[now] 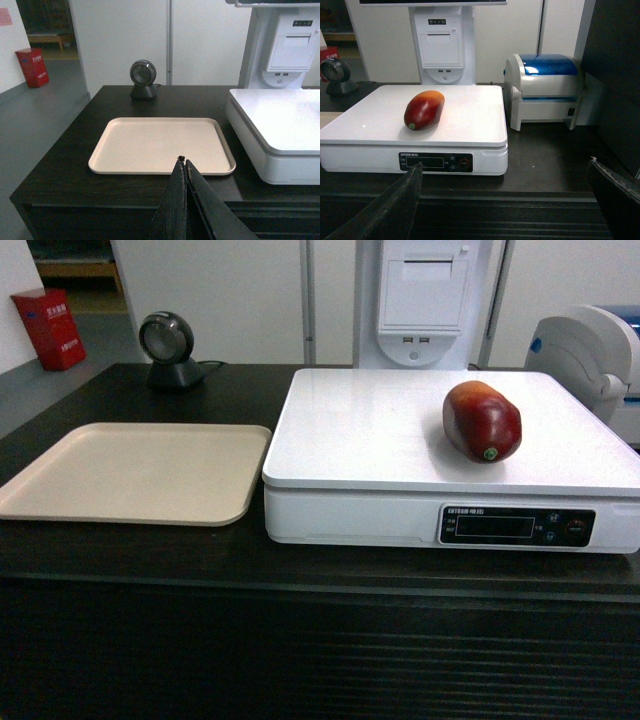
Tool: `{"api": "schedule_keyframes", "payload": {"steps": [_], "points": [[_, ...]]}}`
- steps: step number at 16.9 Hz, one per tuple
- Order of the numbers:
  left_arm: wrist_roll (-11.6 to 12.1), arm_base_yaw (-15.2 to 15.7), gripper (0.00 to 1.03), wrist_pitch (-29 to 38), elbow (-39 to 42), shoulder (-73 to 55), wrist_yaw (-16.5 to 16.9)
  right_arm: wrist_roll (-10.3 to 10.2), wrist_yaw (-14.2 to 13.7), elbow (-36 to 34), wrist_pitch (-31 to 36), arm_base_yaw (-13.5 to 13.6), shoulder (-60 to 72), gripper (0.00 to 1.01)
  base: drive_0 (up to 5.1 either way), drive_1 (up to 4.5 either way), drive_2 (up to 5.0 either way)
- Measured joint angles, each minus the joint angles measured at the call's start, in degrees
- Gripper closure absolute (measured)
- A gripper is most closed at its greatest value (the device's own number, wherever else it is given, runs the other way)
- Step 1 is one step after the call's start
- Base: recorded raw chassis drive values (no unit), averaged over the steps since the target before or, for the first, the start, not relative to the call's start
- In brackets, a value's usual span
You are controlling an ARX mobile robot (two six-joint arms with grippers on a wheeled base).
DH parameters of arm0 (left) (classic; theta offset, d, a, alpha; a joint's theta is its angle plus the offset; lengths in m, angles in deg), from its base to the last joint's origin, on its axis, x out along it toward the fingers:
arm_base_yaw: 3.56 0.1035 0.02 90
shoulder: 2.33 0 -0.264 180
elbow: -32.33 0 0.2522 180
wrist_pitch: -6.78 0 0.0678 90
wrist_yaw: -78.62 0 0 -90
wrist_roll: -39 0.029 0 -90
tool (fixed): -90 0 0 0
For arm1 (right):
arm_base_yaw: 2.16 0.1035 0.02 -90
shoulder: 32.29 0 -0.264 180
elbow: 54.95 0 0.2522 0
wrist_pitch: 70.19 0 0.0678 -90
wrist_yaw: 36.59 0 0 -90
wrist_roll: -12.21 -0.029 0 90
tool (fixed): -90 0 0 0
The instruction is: Place dark red mango on scale at checkout
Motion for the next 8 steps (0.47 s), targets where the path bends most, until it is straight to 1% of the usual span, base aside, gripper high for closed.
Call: {"api": "schedule_keyframes", "payload": {"steps": [2, 8], "points": [[0.0, 0.0, 1.01, -3.87, 0.02, 3.5, 0.0, 0.0, 0.0, 0.0, 0.0, 0.0, 0.0, 0.03, 0.0, 0.0, 0.0], [0.0, 0.0, 1.01, -10.88, 0.02, 10.75, 0.0, 0.0, 0.0, 0.0, 0.0, 0.0, 0.0, 0.03, 0.0, 0.0, 0.0]]}}
